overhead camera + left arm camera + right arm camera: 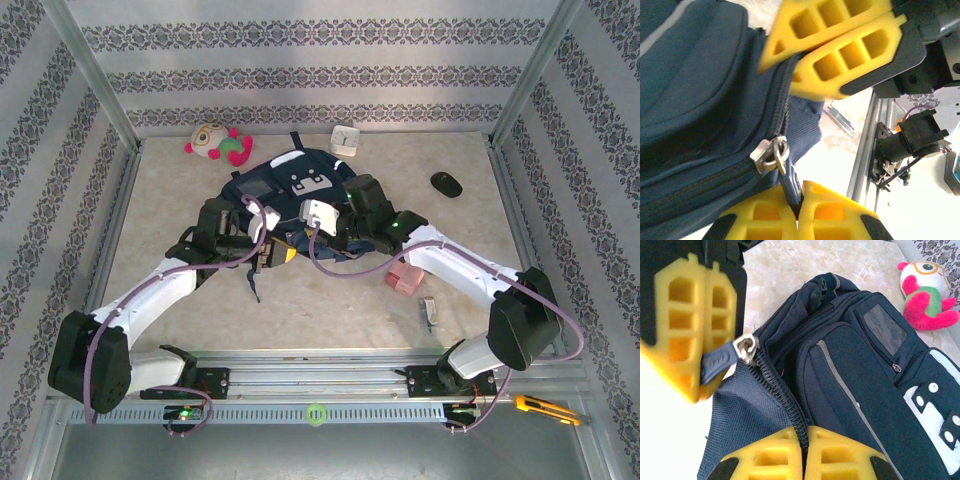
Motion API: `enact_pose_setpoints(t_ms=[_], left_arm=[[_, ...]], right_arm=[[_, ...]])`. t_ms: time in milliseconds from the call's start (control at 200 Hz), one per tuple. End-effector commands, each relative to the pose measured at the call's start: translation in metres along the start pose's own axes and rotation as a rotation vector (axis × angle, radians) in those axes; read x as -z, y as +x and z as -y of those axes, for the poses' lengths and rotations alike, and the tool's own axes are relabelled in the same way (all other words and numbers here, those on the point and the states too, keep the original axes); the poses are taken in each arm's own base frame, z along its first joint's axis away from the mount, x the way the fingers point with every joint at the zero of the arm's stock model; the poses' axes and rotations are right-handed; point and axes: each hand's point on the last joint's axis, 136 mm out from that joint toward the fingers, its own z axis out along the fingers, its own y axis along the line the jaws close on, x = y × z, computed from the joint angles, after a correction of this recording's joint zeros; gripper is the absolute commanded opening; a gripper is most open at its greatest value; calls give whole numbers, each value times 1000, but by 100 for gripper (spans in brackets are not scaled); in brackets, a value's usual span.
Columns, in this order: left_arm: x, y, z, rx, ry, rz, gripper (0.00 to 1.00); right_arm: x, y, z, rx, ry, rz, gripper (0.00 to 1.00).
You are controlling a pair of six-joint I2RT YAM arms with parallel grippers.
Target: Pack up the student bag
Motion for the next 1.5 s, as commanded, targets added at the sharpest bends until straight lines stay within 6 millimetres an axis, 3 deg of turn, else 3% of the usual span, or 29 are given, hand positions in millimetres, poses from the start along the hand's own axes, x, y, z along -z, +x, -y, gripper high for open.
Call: enact_pose_setpoints(t_ms=[0,125,240,305,480,670,884,944,979,1019,1094,1154,1224,1284,1439,1494], left_arm=[[-7,-18,48,-140,163,5,4],[-5,-17,40,-182,80,-4,26],[15,-7,33,-285,-12,-54,47],[30,1,37,-419,-32,-105,57],[49,11,6,-738,-230,-238,76],[35,-1,-25,-926,-301,-249,87],[2,-10,-42,-942,-214,-234,90],[-5,-7,-45,-939,-181,-251,86],[-8,-3,-47,-935,-165,-269,78],[-9,0,-47,-930,-156,-285,62],[-4,5,-42,-907,-143,-301,45],[3,7,-36,-890,-153,-303,21],[13,7,-26,-862,-178,-276,6],[19,10,-19,-827,-194,-244,0],[22,24,-17,-707,-249,-211,0],[20,25,-18,-664,-279,-189,0]], right_arm=[[-1,-22,12,27,60,98,0],[7,-18,3,42,21,110,0],[28,-15,-18,105,-96,171,0],[40,-13,-30,133,-156,207,0],[54,-2,-46,193,-228,214,0],[58,-3,-55,223,-279,239,0],[60,-5,-60,238,-307,246,0],[60,-3,-60,240,-307,237,0],[60,-1,-60,237,-306,232,0],[60,1,-58,235,-293,225,0],[58,6,-49,209,-258,209,0],[59,12,-41,170,-229,194,0],[57,22,-30,114,-189,173,0],[54,32,-23,81,-161,151,0],[44,48,-16,40,-118,105,0],[43,50,-13,9,-104,99,8]])
